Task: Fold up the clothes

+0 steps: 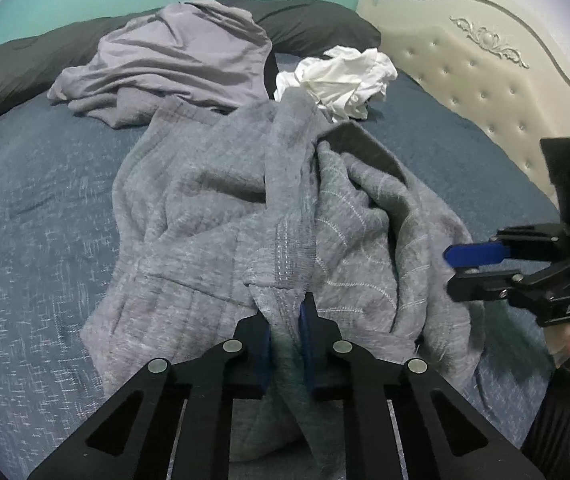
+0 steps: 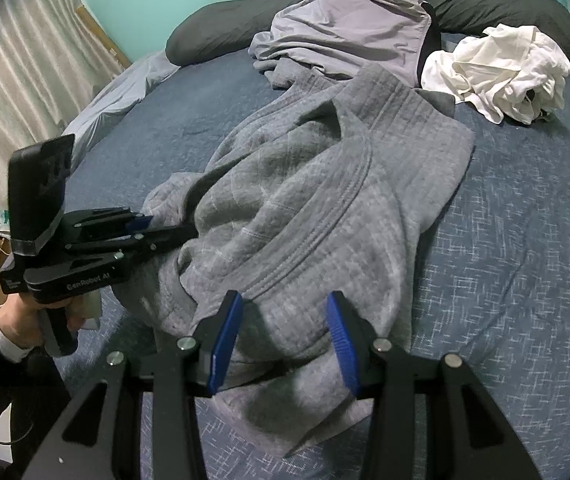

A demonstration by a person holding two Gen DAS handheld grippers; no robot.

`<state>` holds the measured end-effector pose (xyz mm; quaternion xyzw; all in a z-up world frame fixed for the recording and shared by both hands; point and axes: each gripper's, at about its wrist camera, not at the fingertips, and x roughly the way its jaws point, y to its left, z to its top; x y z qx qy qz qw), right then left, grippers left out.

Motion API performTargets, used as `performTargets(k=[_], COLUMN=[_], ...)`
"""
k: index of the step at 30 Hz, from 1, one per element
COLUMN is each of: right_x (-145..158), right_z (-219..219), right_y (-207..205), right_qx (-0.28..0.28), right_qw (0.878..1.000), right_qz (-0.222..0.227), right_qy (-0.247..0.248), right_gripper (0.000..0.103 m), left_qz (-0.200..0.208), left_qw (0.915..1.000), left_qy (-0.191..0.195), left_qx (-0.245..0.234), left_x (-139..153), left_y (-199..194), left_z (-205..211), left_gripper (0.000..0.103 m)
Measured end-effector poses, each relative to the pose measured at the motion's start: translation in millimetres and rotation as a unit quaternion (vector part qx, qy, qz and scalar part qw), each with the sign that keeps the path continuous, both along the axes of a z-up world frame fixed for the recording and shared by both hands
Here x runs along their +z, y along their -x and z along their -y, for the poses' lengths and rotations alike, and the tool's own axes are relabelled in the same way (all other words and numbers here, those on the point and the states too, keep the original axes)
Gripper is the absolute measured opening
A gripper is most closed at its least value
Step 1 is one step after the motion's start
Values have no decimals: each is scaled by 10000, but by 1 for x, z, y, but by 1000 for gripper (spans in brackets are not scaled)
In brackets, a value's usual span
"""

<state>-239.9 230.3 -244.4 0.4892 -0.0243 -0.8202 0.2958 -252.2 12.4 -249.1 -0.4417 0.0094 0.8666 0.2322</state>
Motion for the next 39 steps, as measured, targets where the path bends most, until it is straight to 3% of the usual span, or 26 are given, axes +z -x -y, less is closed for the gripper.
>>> performTargets(k=[4, 6, 9, 11, 16, 17, 19, 20, 21, 28, 29, 30, 33, 36, 39], right_x=[-5, -7, -6, -3, 6, 8, 8, 7, 5, -4, -6, -8, -9, -4, 7], right_z=[3, 5, 6, 7, 3, 3, 5, 6, 9, 31, 33, 34, 34, 30, 23], right_y=[2, 2, 1, 0, -2, -4, -5, -5, -6, -13, -13, -13, -14, -15, -18], right_qx=[40, 60, 61, 73, 46, 30, -15, -42, -42, 157, 165, 172, 179, 142, 97], right_qw=[9999, 9998, 9999, 9999, 9998, 9999, 10000, 9998, 9997, 9991, 9990, 9989, 9984, 9986, 9988], right_qz=[127, 155, 103, 65, 2, -44, 74, 169, 214, 156, 163, 162, 75, -33, -162], right_qy=[60, 75, 63, 77, 192, 136, 33, -30, -91, -349, -385, -414, -523, -514, -445], right_gripper=[43, 24, 7, 2, 1, 2, 19, 49, 62, 62, 56, 41, 15, 4, 3], left_qz=[-69, -92, -120, -137, -157, -161, -162, -163, -160, -204, -214, -223, -270, -328, -386], left_qw=[10000, 10000, 9999, 9999, 9999, 9998, 9998, 9998, 9998, 9997, 9996, 9996, 9993, 9990, 9986], left_qy=[-10, -23, -30, -19, -36, -40, -47, -50, -67, -24, -16, -19, -18, -12, -8], left_qx=[-1, 6, 14, 13, 51, 60, 81, 94, 107, 143, 161, 181, 240, 288, 349], left_x=[5, 7, 11, 13, 17, 17, 18, 19, 20, 28, 30, 32, 39, 48, 57], left_y=[-2, -3, -4, -5, -7, -7, -7, -7, -7, -11, -11, -11, -13, -16, -19], left_z=[1, 3, 4, 5, 10, 11, 13, 14, 15, 20, 21, 23, 30, 36, 43], left_gripper=[11, 10, 10, 10, 9, 9, 9, 9, 9, 8, 8, 8, 8, 7, 7])
